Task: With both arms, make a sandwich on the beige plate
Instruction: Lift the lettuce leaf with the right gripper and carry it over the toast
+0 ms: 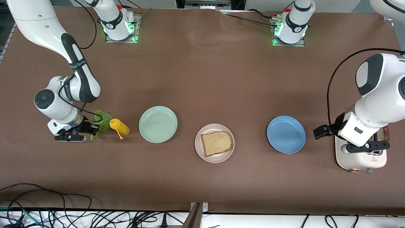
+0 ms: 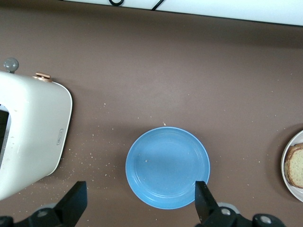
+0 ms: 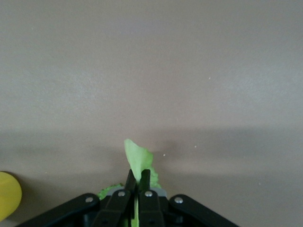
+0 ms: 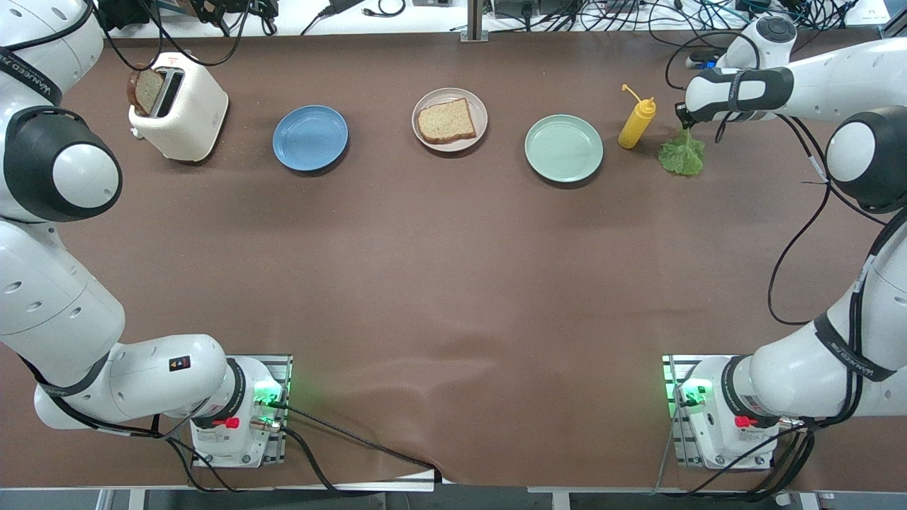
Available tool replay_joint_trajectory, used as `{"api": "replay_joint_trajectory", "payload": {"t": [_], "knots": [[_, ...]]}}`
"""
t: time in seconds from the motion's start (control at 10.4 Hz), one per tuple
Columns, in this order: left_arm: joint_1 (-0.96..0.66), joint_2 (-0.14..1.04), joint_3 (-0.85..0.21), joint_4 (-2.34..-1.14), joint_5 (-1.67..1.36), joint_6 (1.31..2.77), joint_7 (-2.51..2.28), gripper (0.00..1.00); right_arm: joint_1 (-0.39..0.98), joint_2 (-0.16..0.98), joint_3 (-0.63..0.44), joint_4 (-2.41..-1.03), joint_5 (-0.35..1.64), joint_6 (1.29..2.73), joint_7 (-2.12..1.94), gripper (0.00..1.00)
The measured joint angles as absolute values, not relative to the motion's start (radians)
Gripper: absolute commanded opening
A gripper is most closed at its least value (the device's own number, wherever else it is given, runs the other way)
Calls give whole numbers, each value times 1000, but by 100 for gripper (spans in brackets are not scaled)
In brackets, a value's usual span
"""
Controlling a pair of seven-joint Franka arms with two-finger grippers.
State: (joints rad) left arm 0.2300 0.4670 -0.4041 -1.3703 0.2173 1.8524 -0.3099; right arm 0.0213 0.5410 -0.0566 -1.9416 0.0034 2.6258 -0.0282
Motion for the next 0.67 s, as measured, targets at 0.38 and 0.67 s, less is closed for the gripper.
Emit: {"api": "replay_joint_trajectory", "payload": {"t": [0.38,0.67], "knots": [[233,467,-404,-1370,217,1849,-307,100,21,498,-57,-1808,2,2384,-46,0],[233,467,-404,-1370,217,1849,-307,100,22,430,-57,-1677,2,2102,-49,0]]}}
